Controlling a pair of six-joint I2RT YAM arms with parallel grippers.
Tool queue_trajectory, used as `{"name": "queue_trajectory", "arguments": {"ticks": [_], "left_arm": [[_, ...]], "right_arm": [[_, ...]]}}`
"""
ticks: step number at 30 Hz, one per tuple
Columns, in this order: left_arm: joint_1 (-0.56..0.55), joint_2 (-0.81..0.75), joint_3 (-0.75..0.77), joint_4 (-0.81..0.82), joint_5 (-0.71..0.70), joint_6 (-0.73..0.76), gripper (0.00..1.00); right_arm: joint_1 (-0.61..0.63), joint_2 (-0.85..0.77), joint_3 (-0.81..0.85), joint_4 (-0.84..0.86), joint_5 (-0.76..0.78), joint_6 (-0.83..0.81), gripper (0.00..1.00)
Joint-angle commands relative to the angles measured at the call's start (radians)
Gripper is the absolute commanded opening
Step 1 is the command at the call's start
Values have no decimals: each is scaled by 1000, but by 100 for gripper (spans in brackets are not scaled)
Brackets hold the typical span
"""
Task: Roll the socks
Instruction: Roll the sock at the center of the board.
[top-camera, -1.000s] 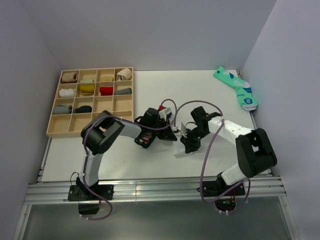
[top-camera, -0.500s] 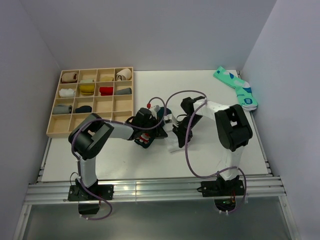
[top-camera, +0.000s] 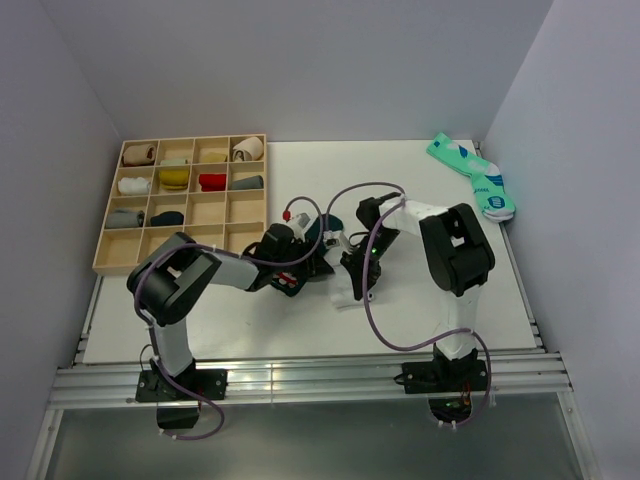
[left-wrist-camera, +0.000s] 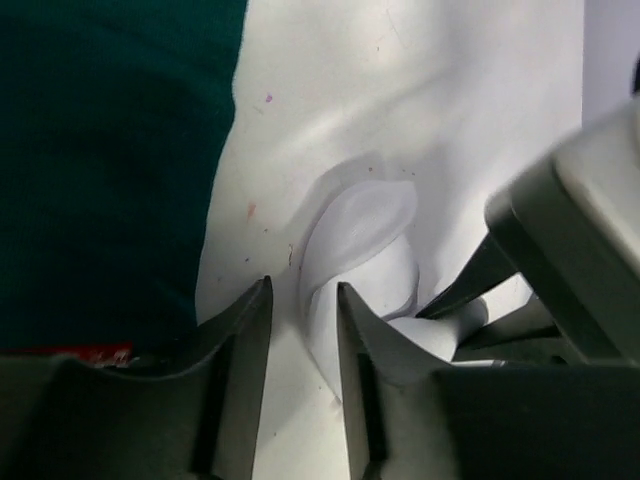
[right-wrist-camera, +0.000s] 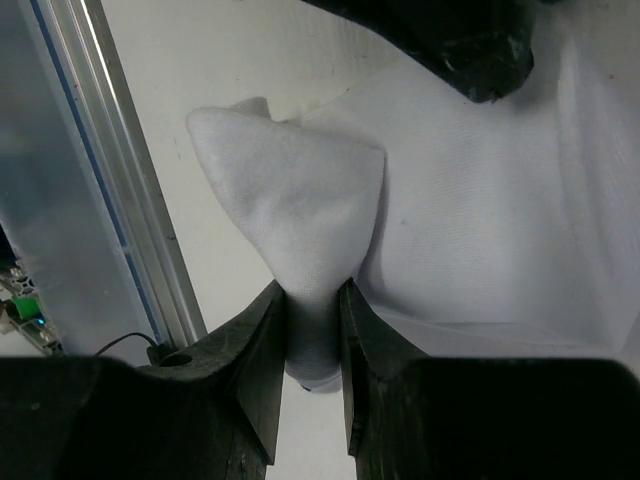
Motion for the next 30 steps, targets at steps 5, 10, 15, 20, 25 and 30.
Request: {"name": "queue_trajectory", "arguments": {"ticks": [5, 10, 15, 20, 25, 30], "left_arm": [[2, -133, -160, 233, -130, -88, 45], [-1, -197, -267, 369, -135, -87, 45], [-28, -238, -309, 441, -89, 34, 45], [-74, -242, -268, 410, 29, 146, 46], [-122, -188, -174, 302, 63, 224, 47], [-150, -128, -133, 281, 80, 252, 50]], "right_arm": [[15, 36, -3, 24, 56, 37, 16], [15, 59, 12, 12, 48, 36, 16], [13, 93, 39, 0, 53, 51, 16], [13, 111, 62, -22, 46, 62, 17], [12, 134, 94, -48, 36, 66, 17], [12, 151, 111, -60, 30, 68, 17]]}}
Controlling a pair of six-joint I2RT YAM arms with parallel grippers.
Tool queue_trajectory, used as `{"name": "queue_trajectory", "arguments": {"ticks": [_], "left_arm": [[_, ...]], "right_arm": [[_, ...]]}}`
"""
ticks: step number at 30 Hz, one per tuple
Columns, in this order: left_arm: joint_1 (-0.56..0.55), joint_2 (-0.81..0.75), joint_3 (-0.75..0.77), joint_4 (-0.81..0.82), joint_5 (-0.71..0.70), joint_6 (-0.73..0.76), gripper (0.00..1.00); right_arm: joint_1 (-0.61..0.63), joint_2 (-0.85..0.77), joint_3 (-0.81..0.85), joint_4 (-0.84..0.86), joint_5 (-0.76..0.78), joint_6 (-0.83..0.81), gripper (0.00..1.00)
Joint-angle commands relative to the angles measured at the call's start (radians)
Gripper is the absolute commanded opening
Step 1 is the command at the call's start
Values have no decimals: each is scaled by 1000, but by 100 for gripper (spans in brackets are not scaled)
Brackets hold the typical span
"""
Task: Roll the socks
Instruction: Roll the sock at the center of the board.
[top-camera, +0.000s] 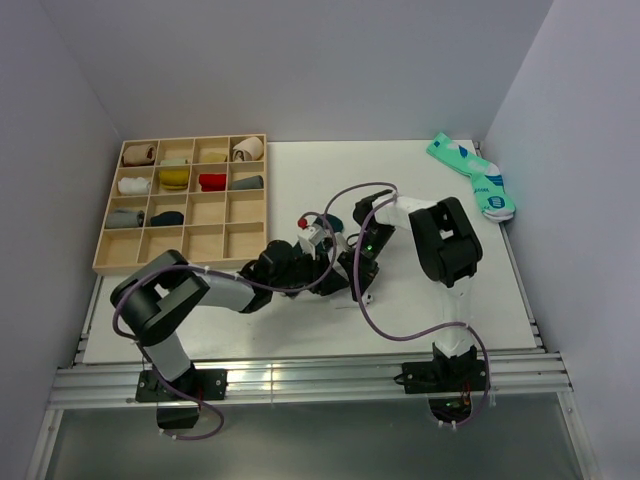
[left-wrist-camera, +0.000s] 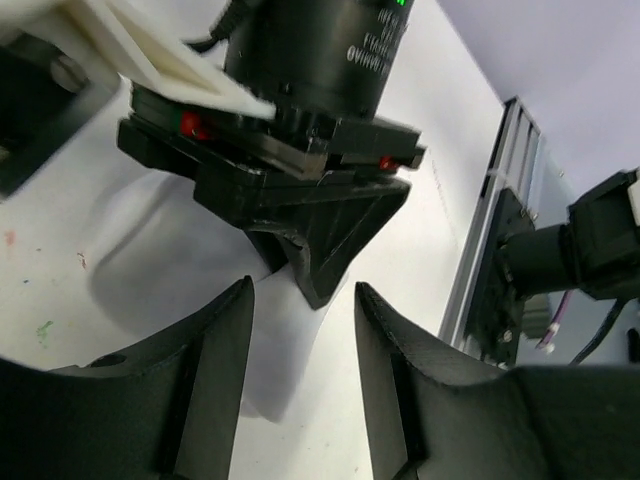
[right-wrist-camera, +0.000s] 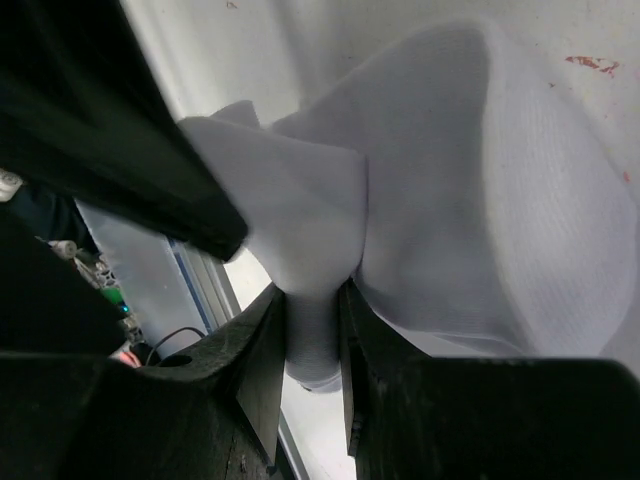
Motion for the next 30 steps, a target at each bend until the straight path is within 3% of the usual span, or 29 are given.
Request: {"name": "queue_trajectory", "arguments": {"ticks": [1, 18, 25, 26, 29, 30], "left_arm": [[-15, 45, 36, -21, 35, 67, 50], [-38, 141, 41, -7, 79, 63, 48], [-49, 158, 47, -28, 82, 41, 32], [-52, 161, 51, -39, 82, 38, 24], [-70, 163, 65, -88, 50, 25, 13], [-75, 164, 73, -110, 21, 20, 9]], "right_arm": [[10, 46, 24, 36, 48, -11, 17], [1, 71, 28, 37, 45, -10, 17], [0, 39, 5, 92, 62, 18, 22], [0, 37, -1, 100, 65, 24, 23], [-2, 16, -13, 132, 77, 47, 30], [-2, 8, -16, 151, 80, 55, 36]]}}
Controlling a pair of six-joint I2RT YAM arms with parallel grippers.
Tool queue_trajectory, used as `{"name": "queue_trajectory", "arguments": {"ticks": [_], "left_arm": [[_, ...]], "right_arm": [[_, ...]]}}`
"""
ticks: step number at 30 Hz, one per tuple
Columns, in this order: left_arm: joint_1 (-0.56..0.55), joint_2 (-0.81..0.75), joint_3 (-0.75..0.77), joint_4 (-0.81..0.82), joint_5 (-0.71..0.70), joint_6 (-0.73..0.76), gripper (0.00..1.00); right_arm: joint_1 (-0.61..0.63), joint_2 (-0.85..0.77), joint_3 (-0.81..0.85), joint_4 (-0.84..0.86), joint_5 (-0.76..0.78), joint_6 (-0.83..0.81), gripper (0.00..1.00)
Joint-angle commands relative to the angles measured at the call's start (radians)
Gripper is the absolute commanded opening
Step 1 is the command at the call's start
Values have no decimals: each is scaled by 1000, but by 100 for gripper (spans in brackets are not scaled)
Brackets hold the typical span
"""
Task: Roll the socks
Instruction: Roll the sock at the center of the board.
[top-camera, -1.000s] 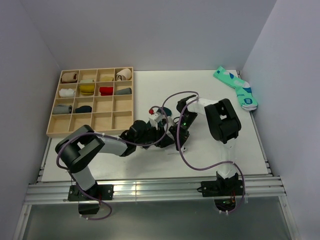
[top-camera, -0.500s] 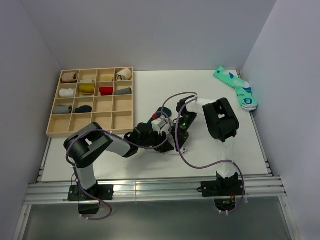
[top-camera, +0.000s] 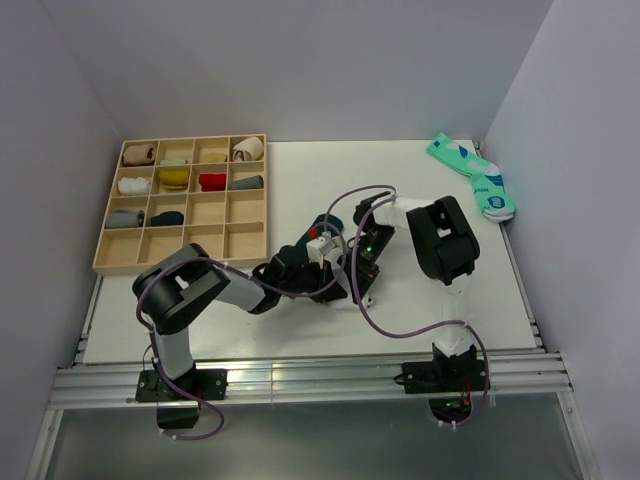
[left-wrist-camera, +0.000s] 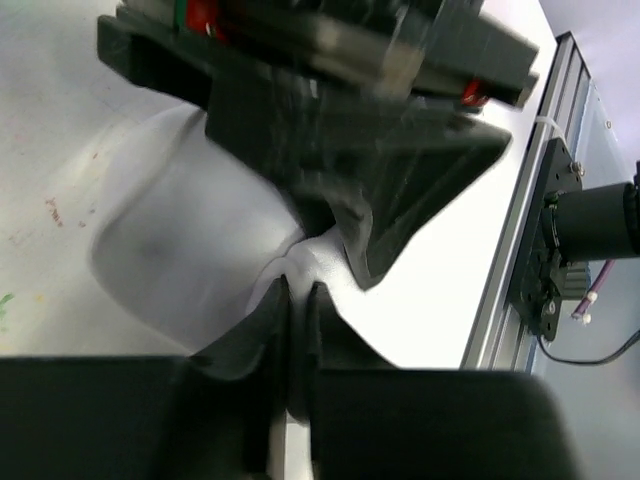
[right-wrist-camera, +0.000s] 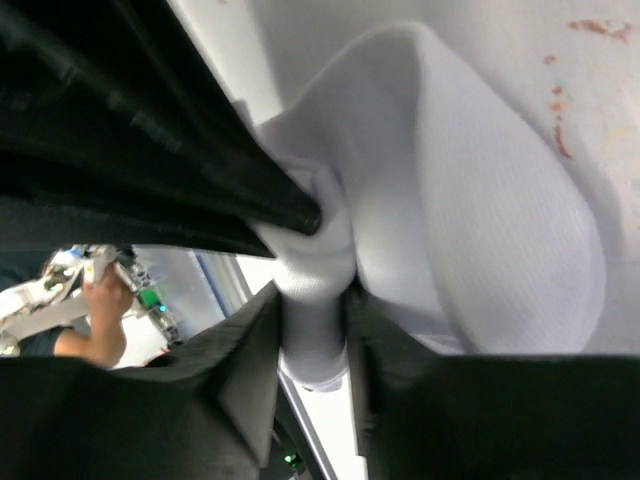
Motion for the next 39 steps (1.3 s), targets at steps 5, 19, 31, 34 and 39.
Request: {"name": "queue_trajectory", "arguments": {"ticks": [5, 19, 31, 34, 39], "left_arm": [[-58, 25, 66, -161, -77, -56, 0], [-68, 36, 110, -370, -189, -186, 0], [-58, 61, 118, -398, -133, -287, 0], [-39, 76, 87, -346, -65, -321, 0], [6, 108, 40, -289, 31, -369, 0]], "right_arm": [[-5, -133, -50, 209, 99, 26, 52], [-95, -350, -124, 293, 159, 98, 59], [-153, -693, -397, 474, 231, 21, 60], [-153, -761, -443, 473, 184, -35, 61], [-150, -834, -510, 473, 131, -123, 61]]}}
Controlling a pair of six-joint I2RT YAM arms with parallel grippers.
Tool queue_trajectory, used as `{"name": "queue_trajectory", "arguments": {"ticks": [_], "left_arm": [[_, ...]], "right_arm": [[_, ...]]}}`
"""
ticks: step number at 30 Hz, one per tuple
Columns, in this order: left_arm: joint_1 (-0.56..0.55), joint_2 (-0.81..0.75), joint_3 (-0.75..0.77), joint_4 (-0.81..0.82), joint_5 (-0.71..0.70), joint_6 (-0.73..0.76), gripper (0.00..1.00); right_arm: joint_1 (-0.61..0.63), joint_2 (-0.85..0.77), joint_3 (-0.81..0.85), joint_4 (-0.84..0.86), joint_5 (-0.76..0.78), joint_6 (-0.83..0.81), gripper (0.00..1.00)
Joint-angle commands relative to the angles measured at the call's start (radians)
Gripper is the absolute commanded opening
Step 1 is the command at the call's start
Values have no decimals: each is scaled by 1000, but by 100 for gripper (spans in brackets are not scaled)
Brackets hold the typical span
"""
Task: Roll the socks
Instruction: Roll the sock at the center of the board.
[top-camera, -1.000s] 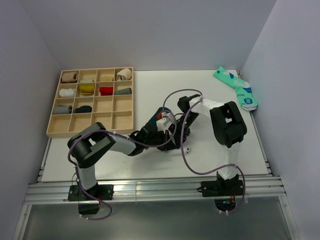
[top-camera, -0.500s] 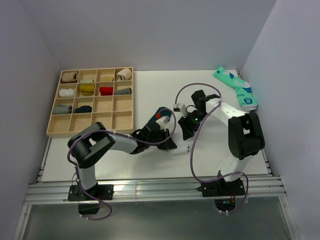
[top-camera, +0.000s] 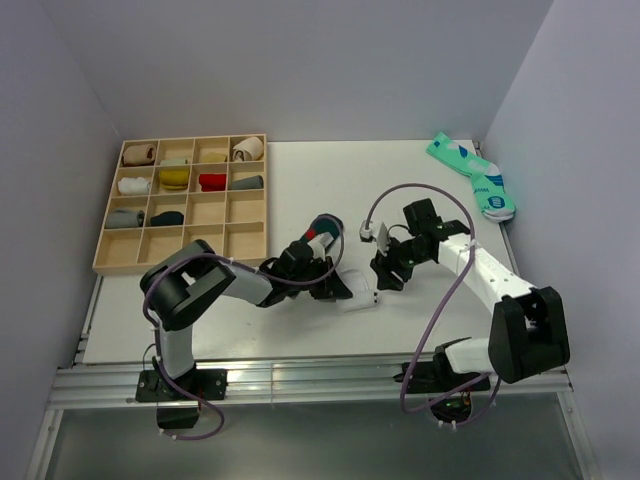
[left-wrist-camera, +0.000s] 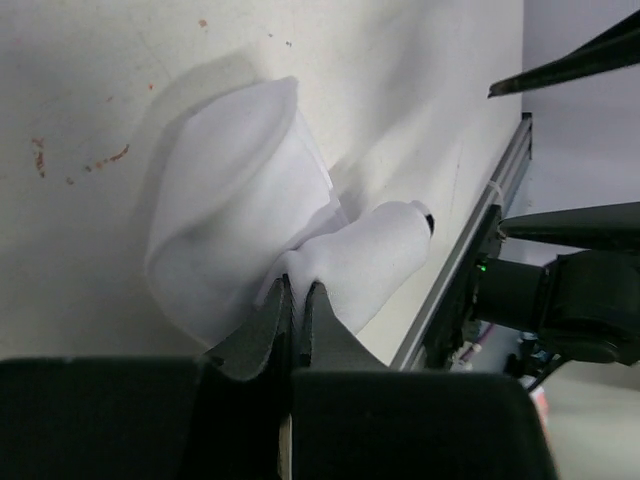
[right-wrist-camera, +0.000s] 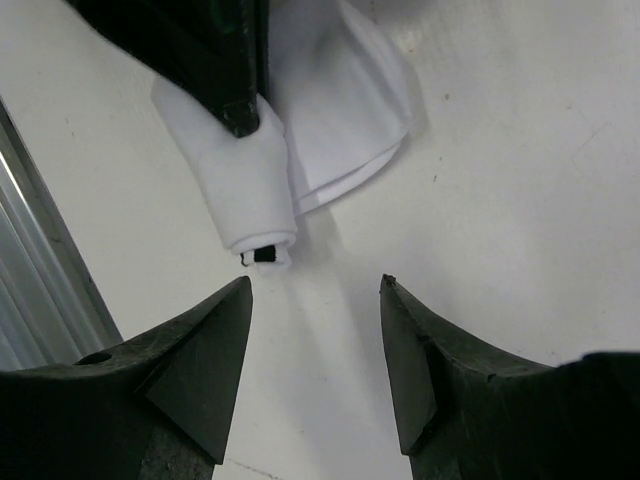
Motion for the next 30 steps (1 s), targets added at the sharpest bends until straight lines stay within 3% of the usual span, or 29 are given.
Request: {"name": "queue_trajectory", "arguments": {"ticks": [1, 6, 15, 30], "left_arm": [[21, 72, -67, -98, 86, -22, 0], [43, 109, -52, -135, 157, -35, 0], [64, 136, 13, -259, 241, -19, 0], [106, 167, 94, -380, 338, 20, 0]], "right_arm": [[6, -47, -40, 30, -50, -112, 62], [38, -84, -92, 33, -70, -175, 61], [244, -255, -211, 155, 5, -131, 64], [431, -174, -294, 306, 142, -77, 62]]}}
